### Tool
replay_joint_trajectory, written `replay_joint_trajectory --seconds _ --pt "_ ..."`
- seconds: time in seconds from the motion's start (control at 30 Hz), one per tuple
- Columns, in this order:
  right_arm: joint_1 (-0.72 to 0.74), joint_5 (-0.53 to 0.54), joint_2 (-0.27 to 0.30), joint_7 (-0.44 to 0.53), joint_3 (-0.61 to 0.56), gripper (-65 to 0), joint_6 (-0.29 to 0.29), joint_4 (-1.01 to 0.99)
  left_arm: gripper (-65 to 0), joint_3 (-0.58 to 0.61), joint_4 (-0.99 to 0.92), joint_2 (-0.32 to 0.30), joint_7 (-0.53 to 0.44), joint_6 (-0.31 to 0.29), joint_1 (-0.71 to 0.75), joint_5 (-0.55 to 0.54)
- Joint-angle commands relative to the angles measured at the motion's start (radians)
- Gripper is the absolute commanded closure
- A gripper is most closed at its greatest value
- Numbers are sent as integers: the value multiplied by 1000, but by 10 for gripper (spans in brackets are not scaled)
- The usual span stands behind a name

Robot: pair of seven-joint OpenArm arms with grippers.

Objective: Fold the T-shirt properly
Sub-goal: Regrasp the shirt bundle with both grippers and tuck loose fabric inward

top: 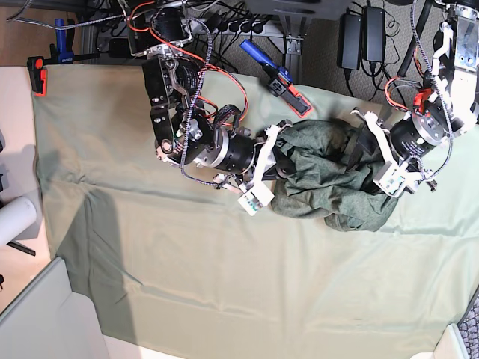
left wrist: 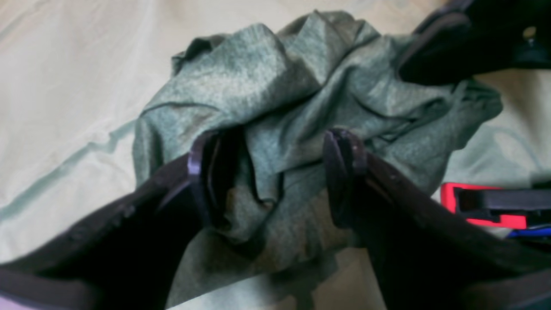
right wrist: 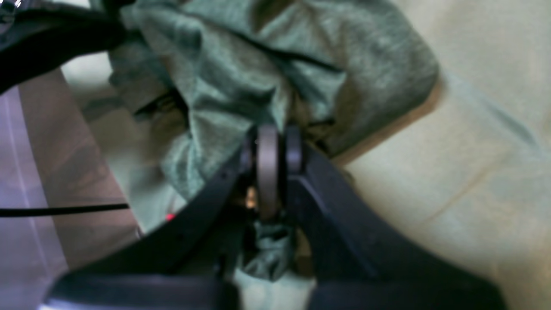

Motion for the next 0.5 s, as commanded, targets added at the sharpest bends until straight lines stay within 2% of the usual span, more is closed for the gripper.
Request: replay_joint_trajectory --seconds 0.0,0.07,0.23,0.47 --pt "16 16 0 26 2 0 7 16 -374 -2 19 -3 -31 5 -11 -13" --pt "16 44 0 26 2 0 7 16 -374 -2 18 -3 -61 5 -17 -13" --pt "16 229 -6 15 2 0 8 16 -374 0 -2 -2 -68 5 -75 -61" --pt "17 327 -98 -17 1 0 13 16 -374 40 -192 6 -75 5 -213 -66"
